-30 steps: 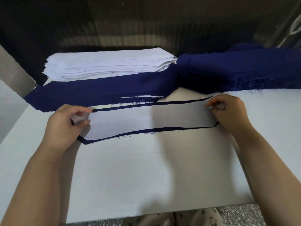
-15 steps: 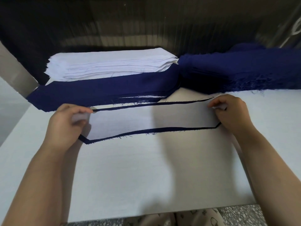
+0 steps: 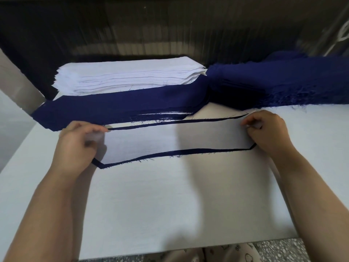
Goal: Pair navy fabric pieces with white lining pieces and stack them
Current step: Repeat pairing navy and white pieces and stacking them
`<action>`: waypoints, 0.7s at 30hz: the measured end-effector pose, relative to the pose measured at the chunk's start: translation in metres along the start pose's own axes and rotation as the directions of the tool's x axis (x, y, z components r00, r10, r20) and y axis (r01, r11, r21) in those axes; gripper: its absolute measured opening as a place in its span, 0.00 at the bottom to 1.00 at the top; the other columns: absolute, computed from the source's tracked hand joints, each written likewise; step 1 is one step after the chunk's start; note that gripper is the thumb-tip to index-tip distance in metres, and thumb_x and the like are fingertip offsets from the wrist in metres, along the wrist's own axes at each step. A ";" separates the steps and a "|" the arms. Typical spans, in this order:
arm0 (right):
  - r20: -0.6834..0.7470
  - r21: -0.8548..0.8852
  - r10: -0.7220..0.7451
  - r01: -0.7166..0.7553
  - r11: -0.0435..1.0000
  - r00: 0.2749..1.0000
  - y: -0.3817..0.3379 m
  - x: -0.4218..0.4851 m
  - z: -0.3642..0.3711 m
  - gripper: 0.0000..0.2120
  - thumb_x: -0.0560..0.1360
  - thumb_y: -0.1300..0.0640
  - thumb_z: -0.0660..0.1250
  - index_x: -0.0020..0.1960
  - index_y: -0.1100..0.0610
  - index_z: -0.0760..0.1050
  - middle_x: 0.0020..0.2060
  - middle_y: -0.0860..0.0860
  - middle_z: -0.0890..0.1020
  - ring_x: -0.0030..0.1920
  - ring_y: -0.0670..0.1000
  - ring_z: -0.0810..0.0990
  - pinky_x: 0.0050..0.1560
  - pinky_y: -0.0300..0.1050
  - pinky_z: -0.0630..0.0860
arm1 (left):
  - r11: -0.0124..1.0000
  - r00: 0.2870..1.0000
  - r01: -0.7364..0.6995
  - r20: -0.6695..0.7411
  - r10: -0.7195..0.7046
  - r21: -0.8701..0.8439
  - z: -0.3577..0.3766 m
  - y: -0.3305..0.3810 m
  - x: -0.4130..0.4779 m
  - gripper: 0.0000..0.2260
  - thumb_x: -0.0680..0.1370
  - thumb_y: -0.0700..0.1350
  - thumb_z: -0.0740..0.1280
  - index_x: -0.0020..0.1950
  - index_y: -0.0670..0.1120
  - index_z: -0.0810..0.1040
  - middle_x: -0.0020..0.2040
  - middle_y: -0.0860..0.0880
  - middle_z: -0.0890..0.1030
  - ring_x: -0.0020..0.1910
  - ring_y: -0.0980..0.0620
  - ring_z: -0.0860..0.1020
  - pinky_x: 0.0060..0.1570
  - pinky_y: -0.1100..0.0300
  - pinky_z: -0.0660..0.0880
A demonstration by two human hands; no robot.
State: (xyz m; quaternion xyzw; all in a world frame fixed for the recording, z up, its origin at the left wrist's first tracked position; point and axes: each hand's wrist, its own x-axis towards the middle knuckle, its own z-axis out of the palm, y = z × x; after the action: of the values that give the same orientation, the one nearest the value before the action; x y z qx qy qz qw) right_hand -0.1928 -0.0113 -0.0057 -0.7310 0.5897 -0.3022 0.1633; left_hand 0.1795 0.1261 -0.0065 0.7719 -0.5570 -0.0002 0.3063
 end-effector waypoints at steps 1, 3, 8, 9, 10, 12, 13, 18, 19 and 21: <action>-0.003 -0.023 -0.011 0.011 1.000 1.000 0.000 0.000 0.000 0.12 0.70 0.73 0.64 0.45 0.59 0.80 0.43 0.51 0.75 0.44 0.51 0.71 0.40 0.32 0.60 | 0.999 1.000 -0.025 -0.010 0.025 0.037 0.001 0.000 -0.001 0.26 0.68 0.22 0.60 0.51 0.49 0.82 0.55 0.46 0.77 0.59 0.41 0.70 0.61 0.60 0.62; -0.052 -0.123 -0.031 0.024 0.992 0.998 0.000 -0.001 0.001 0.11 0.70 0.71 0.65 0.45 0.58 0.81 0.46 0.52 0.74 0.50 0.57 0.70 0.45 0.34 0.58 | 0.993 0.998 -0.048 -0.044 0.052 0.105 0.003 0.002 -0.004 0.28 0.67 0.21 0.60 0.50 0.50 0.83 0.59 0.47 0.78 0.64 0.39 0.66 0.62 0.50 0.58; -0.171 -0.245 -0.107 0.063 0.967 0.979 -0.007 -0.006 0.004 0.10 0.69 0.65 0.69 0.46 0.52 0.82 0.53 0.52 0.74 0.56 0.61 0.64 0.45 0.40 0.49 | 0.974 0.972 -0.222 0.066 0.225 -0.044 0.004 0.012 -0.004 0.23 0.73 0.24 0.62 0.54 0.51 0.82 0.57 0.52 0.79 0.66 0.40 0.68 0.66 0.41 0.60; -0.131 -0.219 -0.152 0.121 0.968 0.980 -0.009 -0.007 0.006 0.09 0.70 0.63 0.70 0.46 0.52 0.82 0.53 0.51 0.74 0.55 0.60 0.64 0.46 0.40 0.49 | 0.962 0.959 -0.260 0.096 0.267 -0.086 0.005 0.014 -0.003 0.19 0.77 0.29 0.64 0.56 0.51 0.81 0.57 0.53 0.78 0.65 0.41 0.70 0.67 0.40 0.62; -0.076 -0.179 -0.203 0.187 0.966 0.976 -0.012 -0.007 0.010 0.08 0.70 0.62 0.71 0.46 0.52 0.82 0.52 0.50 0.74 0.55 0.60 0.65 0.48 0.41 0.50 | 0.953 0.948 -0.281 0.124 0.295 -0.115 0.005 0.016 -0.004 0.13 0.79 0.36 0.64 0.57 0.50 0.81 0.57 0.54 0.78 0.64 0.44 0.70 0.67 0.42 0.62; 0.049 -0.084 -0.303 0.306 0.948 0.952 -0.016 -0.009 0.014 0.07 0.71 0.61 0.72 0.48 0.53 0.82 0.51 0.49 0.75 0.54 0.58 0.68 0.55 0.45 0.58 | 0.949 0.935 -0.268 0.192 0.298 -0.169 0.006 0.022 -0.005 0.11 0.80 0.47 0.63 0.60 0.50 0.80 0.58 0.55 0.78 0.63 0.51 0.71 0.67 0.54 0.63; 0.111 -0.048 -0.331 0.338 0.940 0.937 -0.017 -0.009 0.015 0.08 0.71 0.60 0.72 0.50 0.54 0.82 0.51 0.49 0.75 0.54 0.57 0.69 0.57 0.47 0.62 | 0.948 0.929 -0.250 0.225 0.293 -0.199 0.006 0.024 -0.005 0.13 0.78 0.49 0.63 0.61 0.50 0.80 0.58 0.56 0.78 0.61 0.55 0.71 0.65 0.62 0.63; 0.236 0.026 -0.251 0.252 0.967 0.939 -0.013 -0.006 0.015 0.10 0.72 0.58 0.72 0.53 0.54 0.80 0.50 0.50 0.74 0.52 0.48 0.70 0.50 0.31 0.62 | 0.961 0.937 -0.153 0.275 0.215 -0.231 0.008 0.019 -0.004 0.12 0.77 0.38 0.68 0.59 0.49 0.80 0.58 0.54 0.77 0.60 0.55 0.73 0.58 0.76 0.63; 0.227 0.046 -0.223 0.218 0.975 0.948 -0.012 -0.005 0.015 0.10 0.72 0.59 0.71 0.52 0.54 0.80 0.49 0.50 0.74 0.50 0.48 0.71 0.47 0.28 0.63 | 0.963 0.942 -0.140 0.268 0.201 -0.229 0.009 0.019 -0.004 0.12 0.77 0.37 0.68 0.58 0.48 0.81 0.57 0.54 0.77 0.60 0.55 0.73 0.59 0.75 0.63; 0.191 0.056 -0.181 0.173 0.983 0.965 -0.010 -0.004 0.015 0.09 0.72 0.61 0.71 0.51 0.55 0.80 0.48 0.50 0.75 0.45 0.46 0.73 0.44 0.27 0.63 | 0.967 0.954 -0.133 0.237 0.184 -0.216 0.011 0.020 -0.005 0.11 0.77 0.37 0.68 0.57 0.47 0.81 0.56 0.54 0.77 0.60 0.53 0.73 0.61 0.67 0.64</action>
State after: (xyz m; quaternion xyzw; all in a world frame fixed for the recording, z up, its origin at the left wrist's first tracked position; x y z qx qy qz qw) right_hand -0.1764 -0.0070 -0.0122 -0.8035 0.4970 -0.2541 0.2069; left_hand 0.1566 0.1213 -0.0072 0.6838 -0.6495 -0.1302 0.3061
